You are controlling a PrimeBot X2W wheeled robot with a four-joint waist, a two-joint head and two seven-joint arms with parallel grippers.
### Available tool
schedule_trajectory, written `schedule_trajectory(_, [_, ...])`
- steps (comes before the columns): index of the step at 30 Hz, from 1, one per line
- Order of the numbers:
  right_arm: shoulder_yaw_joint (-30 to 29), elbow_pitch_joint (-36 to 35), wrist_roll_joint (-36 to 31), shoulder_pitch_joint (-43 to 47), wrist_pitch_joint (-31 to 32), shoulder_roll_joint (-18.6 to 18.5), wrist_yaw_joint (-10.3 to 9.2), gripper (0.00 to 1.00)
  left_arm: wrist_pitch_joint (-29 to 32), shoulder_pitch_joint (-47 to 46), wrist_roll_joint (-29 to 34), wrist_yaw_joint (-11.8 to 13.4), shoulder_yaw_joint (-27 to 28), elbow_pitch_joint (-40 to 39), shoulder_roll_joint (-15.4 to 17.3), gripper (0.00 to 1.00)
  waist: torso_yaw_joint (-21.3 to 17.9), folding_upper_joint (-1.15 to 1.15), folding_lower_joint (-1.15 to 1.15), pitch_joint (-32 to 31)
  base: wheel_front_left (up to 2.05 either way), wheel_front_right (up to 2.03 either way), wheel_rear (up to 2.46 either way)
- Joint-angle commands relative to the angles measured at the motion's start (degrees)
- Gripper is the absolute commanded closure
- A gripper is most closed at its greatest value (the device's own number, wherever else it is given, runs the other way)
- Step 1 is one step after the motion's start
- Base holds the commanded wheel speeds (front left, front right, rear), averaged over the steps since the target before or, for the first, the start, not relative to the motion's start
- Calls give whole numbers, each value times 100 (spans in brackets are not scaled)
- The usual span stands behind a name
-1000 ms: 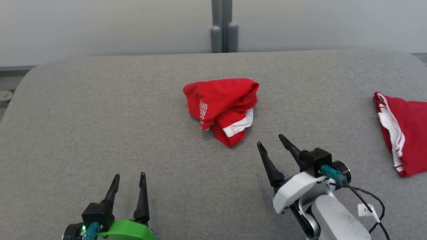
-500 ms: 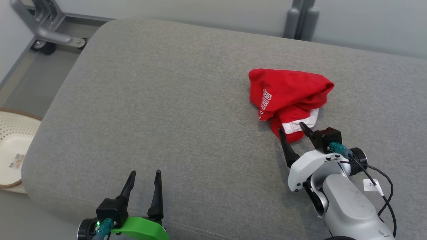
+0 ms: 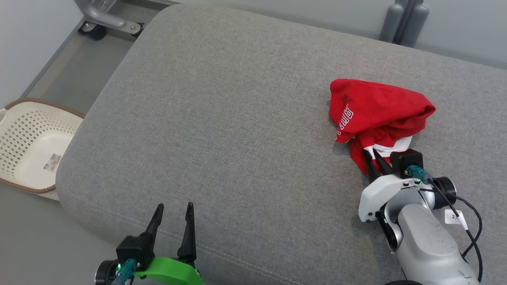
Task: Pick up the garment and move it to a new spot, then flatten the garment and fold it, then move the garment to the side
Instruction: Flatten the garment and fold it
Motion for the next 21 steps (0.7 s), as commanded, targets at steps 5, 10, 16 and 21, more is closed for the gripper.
schedule_trajectory(5, [-51,-750,319,265,-14,-9,-10,100,-16,-33,60,-38,-39,34,9,0,-108,0,0,-171,0,0,0])
schedule_trajectory(10, [-344,-1462,615,448,-14,-299,-10,100,-16,66,52,-36,-49,70,10,0,-317,0,0,-281,0,0,0])
schedule_trajectory(16, [-1024,-1641,689,643,-14,-643,-10,100,-16,103,-9,-20,-67,63,11,0,-509,0,0,-356,0,0,0])
schedule_trajectory(21, [-1574,-1451,537,790,-14,-812,-10,100,-16,122,-31,-41,-108,93,11,0,-590,0,0,-386,0,0,0])
